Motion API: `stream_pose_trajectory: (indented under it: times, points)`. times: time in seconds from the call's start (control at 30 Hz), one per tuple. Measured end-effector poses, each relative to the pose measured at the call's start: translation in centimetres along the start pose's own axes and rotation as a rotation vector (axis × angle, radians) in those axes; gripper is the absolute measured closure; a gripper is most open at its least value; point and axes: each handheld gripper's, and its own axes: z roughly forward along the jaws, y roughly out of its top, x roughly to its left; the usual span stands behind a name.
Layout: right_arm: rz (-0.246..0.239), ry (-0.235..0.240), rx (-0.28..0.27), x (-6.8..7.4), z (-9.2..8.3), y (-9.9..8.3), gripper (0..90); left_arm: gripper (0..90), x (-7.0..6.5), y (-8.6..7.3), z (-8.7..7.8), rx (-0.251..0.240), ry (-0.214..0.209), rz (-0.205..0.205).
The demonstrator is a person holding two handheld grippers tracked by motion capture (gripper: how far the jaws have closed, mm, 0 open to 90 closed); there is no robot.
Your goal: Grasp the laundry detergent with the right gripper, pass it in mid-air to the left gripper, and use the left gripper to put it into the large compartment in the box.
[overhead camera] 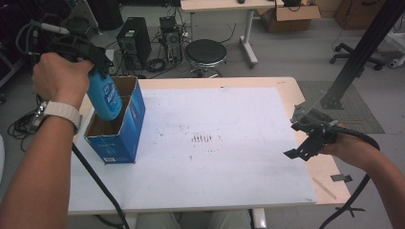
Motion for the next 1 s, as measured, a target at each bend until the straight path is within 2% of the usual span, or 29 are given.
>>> stream_pose_trajectory:
  times: [0.37, 1.0]
  points:
    - [0.013, -0.005, -0.004, -0.2, -0.4, -0.3, 5.3, 38.4, 0.0, -1.2, 3.5, 0.015, 0.002, 0.024]
    - [0.036, 0.000, 0.015, -0.1, 0.2, -1.0, 5.3, 38.4, -0.5, -3.3, 9.5, 0.041, 0.004, 0.048]
